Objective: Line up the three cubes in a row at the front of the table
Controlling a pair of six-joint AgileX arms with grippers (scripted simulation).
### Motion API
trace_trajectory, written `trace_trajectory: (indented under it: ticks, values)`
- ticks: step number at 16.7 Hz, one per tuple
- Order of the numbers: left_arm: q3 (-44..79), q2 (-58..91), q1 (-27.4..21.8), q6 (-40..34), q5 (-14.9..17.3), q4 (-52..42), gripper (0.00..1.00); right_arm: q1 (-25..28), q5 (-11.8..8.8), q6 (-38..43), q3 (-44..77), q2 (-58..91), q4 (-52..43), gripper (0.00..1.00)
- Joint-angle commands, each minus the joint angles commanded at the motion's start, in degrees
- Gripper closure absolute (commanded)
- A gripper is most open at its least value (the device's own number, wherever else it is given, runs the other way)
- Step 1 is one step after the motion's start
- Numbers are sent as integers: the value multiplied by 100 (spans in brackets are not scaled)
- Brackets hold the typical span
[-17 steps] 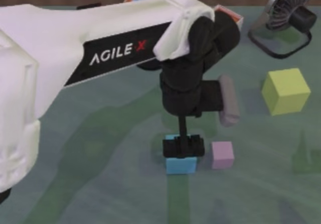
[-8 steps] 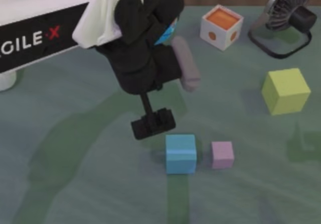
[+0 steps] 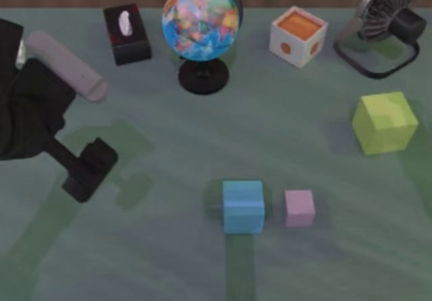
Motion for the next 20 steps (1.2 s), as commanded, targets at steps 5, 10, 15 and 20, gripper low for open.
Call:
trace_trajectory:
  ticks: [5, 10, 15, 20]
  values:
    - [-2434, -2954, 1046, -988, 4, 1486, 0, 199, 18, -4, 2602, 3297, -1720, 0]
    - [-4205, -5337, 1821, -1825, 30, 2824, 0, 347, 24, 1, 4604, 5573, -2950, 0]
    - [-4956, -6391, 2174, -2262, 50, 3568, 0, 419, 17, 2, 5562, 6459, -3474, 0]
    - [-4977, -6422, 2185, -2276, 51, 3593, 0, 387, 17, 2, 5575, 6470, -3476, 0]
